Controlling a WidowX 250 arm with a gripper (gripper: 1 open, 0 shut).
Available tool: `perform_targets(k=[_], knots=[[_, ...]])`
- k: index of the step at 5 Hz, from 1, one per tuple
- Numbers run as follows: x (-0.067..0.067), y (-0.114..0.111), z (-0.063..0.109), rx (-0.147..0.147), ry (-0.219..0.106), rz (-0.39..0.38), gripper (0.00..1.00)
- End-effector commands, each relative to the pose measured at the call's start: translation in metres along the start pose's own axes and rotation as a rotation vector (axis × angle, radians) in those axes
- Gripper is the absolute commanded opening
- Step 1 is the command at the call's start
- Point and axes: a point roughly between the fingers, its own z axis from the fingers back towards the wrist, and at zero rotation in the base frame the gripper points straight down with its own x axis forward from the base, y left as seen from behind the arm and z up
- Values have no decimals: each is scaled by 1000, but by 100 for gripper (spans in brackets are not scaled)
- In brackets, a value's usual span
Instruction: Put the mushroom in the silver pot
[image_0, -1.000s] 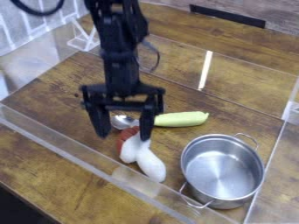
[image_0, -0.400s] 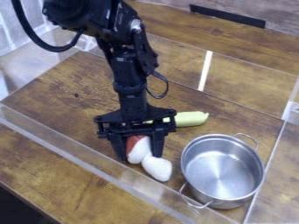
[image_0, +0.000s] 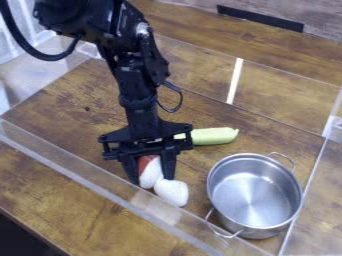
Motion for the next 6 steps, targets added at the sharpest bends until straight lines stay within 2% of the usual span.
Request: perform_targets(k=[1,3,5,6], knots=[[4,-6,21,-43,-65,5,0],[7,-29,31,-56,-67,-119,0],[10,-8,17,-49,-70,-51,0],[15,-12,15,-62,-78,-42,0]])
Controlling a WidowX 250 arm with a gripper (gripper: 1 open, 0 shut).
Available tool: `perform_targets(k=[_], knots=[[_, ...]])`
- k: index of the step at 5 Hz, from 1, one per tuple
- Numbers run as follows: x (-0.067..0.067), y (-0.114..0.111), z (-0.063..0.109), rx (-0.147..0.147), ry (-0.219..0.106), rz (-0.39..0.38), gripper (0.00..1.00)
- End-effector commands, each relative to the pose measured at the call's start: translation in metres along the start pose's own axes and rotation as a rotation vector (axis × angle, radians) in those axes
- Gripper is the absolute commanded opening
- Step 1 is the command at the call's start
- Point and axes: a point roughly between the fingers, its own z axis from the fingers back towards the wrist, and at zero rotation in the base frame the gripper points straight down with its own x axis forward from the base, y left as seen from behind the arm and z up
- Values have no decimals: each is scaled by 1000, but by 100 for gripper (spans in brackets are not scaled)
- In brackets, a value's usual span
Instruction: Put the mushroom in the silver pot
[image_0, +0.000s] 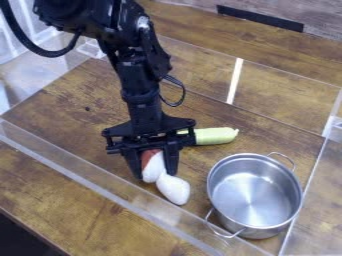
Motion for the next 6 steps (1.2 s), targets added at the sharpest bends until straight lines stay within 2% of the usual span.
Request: perform_targets(k=[1,2,4,5,6], knots=[[11,-9,9,-28,-45,16,0],[14,-14,9,-32,-58,30,0],[19,-9,11,-15,-91,66,0],[19,-10,13,-27,-96,42,0],[16,-16,27,-39,-101,16,0]])
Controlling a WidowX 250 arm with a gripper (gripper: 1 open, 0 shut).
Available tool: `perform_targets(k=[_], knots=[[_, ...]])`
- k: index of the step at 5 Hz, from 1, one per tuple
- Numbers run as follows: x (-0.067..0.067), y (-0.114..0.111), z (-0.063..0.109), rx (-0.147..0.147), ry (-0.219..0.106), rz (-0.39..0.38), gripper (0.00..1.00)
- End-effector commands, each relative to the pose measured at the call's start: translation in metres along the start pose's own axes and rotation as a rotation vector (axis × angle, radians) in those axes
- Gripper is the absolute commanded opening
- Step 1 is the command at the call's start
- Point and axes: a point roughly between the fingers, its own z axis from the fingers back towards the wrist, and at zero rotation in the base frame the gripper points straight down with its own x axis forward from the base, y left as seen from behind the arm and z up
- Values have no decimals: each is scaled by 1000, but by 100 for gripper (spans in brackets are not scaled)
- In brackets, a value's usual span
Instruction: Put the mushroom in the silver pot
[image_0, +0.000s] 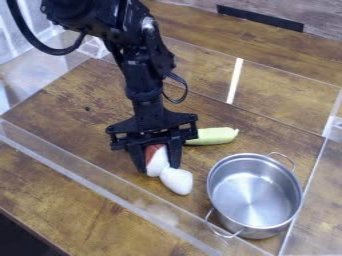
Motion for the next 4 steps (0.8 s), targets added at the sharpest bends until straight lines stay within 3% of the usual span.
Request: perform_targets(k=[1,3,4], knots=[[4,-19,37,-60,-73,-48,0],[-19,-41,70,-131,-84,-139,0],[-30,-60,71,-150,-79,-189,0]])
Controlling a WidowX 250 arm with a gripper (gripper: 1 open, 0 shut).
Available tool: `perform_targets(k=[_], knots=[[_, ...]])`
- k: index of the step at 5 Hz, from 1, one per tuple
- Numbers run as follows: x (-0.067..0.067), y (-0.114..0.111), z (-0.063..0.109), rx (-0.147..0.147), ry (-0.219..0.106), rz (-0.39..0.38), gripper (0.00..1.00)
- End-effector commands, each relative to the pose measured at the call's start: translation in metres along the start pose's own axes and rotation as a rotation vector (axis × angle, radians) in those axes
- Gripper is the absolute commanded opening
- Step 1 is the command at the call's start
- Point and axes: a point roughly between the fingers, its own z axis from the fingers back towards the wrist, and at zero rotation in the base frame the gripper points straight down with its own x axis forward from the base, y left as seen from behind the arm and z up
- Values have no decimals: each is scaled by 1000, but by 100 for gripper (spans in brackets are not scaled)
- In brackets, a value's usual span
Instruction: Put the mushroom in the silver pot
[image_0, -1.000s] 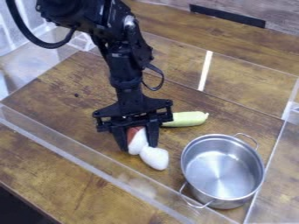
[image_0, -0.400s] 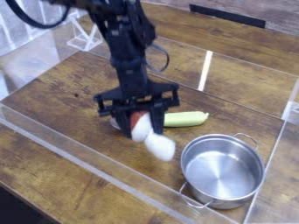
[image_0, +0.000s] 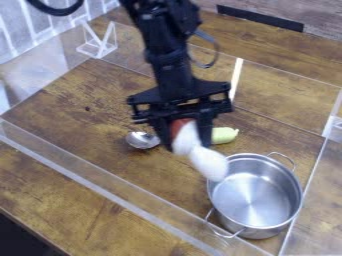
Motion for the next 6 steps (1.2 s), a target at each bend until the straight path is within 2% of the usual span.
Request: perform_targets(k=[1,2,4,6], knots=[[-3,-39,6,-60,-45,-51,0],[-8,-55,-4,-69,-54,-46,0],[4,-42,8,-54,-101,72,0],[8,-44,-1,-40,-132,152,0]])
